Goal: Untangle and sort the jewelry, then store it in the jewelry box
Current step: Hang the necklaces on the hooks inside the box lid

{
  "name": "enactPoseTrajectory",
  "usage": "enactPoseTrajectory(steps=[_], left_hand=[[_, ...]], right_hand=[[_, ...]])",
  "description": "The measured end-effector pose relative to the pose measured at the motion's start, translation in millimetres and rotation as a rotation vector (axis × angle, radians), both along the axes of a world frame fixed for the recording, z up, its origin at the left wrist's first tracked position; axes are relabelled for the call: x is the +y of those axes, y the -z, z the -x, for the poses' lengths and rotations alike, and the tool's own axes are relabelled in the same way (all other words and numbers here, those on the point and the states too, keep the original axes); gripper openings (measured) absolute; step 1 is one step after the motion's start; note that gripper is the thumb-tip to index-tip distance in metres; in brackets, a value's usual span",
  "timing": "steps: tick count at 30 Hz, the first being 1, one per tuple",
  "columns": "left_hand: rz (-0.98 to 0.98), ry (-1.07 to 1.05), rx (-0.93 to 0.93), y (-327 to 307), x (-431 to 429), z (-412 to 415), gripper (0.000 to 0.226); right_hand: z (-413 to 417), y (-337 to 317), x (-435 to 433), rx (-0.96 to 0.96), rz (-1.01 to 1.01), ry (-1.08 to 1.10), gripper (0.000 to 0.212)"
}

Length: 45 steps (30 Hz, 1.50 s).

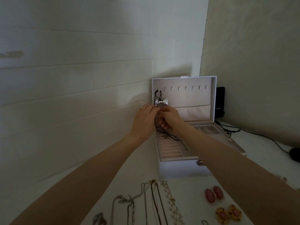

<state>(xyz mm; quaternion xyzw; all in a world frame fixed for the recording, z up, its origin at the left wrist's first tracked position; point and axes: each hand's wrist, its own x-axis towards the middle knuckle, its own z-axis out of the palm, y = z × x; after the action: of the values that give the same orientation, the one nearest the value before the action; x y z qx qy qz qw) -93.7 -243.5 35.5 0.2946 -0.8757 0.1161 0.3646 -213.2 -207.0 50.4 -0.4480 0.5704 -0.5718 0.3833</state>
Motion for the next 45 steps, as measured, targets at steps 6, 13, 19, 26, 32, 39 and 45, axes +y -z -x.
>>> enactPoseTrajectory(steps=[6, 13, 19, 26, 32, 39, 45], left_hand=[[-0.066, 0.054, 0.005, 1.7, 1.0, -1.5, 0.058], [-0.103, 0.083, -0.012, -2.8, 5.4, -1.7, 0.064], [-0.155, 0.107, 0.042, -3.4, 12.6, -0.6, 0.063], [-0.075, 0.086, -0.008, -4.7, 10.7, -3.8, 0.059], [-0.033, 0.076, -0.023, -1.5, 7.2, 1.4, 0.049], [-0.086, 0.091, -0.081, 0.5, 8.1, 7.0, 0.047], [-0.181, 0.101, -0.066, 3.8, 8.2, 15.3, 0.049]], right_hand=[[-2.1, 4.7, -8.7, -0.012, -0.017, -0.025, 0.015], [-3.2, 9.5, -7.8, -0.038, 0.026, -0.023, 0.010], [-4.9, 6.6, -13.0, 0.040, -0.015, 0.020, 0.007], [-6.4, 4.6, -7.3, -0.167, 0.019, -0.002, 0.018], [2.8, 5.4, 1.8, -0.316, 0.022, 0.013, 0.015], [11.3, 6.5, 3.0, 0.098, 0.068, 0.166, 0.019], [19.5, 6.1, 3.9, 0.361, 0.091, 0.147, 0.020]])
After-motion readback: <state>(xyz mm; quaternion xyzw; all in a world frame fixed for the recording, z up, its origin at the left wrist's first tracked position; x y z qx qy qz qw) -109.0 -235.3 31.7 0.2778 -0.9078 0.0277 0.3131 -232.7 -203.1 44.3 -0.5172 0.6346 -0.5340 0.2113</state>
